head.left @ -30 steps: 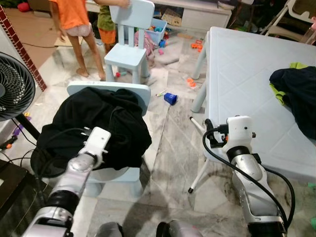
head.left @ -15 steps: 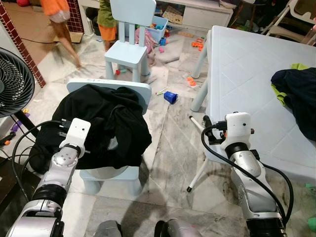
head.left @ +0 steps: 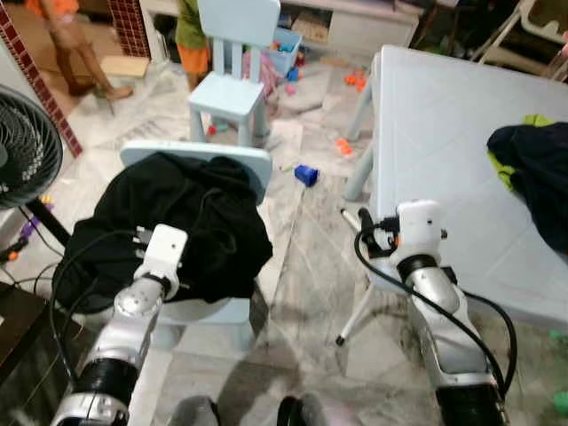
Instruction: Hang hanger
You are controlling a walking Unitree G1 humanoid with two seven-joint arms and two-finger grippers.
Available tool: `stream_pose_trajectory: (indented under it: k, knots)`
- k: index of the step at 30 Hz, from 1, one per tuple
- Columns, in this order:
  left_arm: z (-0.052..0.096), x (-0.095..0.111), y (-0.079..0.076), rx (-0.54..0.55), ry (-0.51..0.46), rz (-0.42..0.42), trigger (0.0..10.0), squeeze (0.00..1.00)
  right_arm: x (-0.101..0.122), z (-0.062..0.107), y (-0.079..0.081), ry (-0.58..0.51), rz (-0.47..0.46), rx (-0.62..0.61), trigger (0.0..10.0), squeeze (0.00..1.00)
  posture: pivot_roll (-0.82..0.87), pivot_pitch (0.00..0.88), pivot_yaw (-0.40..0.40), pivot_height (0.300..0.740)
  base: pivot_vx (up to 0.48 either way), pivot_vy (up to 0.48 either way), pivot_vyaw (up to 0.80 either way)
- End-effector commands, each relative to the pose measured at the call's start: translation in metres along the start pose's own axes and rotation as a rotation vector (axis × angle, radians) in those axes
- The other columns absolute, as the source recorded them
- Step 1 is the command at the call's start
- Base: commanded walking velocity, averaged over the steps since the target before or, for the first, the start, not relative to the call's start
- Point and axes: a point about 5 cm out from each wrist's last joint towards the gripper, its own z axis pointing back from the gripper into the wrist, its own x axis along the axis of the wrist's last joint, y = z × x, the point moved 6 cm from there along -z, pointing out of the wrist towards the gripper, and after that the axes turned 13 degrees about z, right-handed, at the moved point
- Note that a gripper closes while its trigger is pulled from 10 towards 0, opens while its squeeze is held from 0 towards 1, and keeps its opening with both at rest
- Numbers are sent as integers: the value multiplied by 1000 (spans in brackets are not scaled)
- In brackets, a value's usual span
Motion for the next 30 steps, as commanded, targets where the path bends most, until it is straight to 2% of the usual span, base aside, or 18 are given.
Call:
stream_pose_trajectory:
  k: [1,7,11,15,16,17,18,20,25,26,29,30]
  knots:
    - [4,5,-6,-15,-8,-13,10000,1000,-1,-1,-4,0,4,-12,10000,0,28,78,-108,740,0,0,0]
    - [26,18,-11,35,-70,-41,10000,1000,-2,-1,-6,-4,3,-20,10000,0,42,73,-91,740,0,0,0]
    - [40,14,-32,-25,-56,-133,10000,1000,-3,0,-3,-2,-8,-15,10000,0,50,72,-83,740,0,0,0]
    - [47,15,-50,-85,-51,-196,10000,1000,-1,2,3,-16,3,14,10000,0,57,77,-83,740,0,0,0]
    - [47,16,-53,-86,-50,-182,10000,929,0,1,4,-20,3,16,10000,0,56,80,-84,740,0,0,800]
    - [48,17,-55,-83,-51,-168,10000,620,1,1,5,-22,0,18,10000,0,53,84,-85,740,0,0,800]
    - [50,19,-57,-75,-53,-166,10000,0,1,1,6,-21,-7,19,10000,0,51,87,-86,740,0,0,0]
    - [51,20,-57,-70,-49,-182,10000,0,1,1,6,-21,-7,21,10000,0,49,92,-87,740,0,0,0]
    - [51,13,-54,-68,2,-130,10000,0,-2,2,3,-11,-9,17,10000,0,51,97,-88,740,0,0,0]
    - [48,7,-49,-83,39,-157,10000,0,-2,2,3,-11,-11,16,10000,0,50,99,-90,740,0,0,0]
    - [44,1,-47,-100,76,-161,10000,0,-1,2,5,-14,-11,19,10000,0,47,104,-95,740,0,0,0]
    - [40,-7,-47,-140,123,-180,10000,0,1,2,7,-17,-12,25,10000,0,43,105,-101,740,0,0,0]
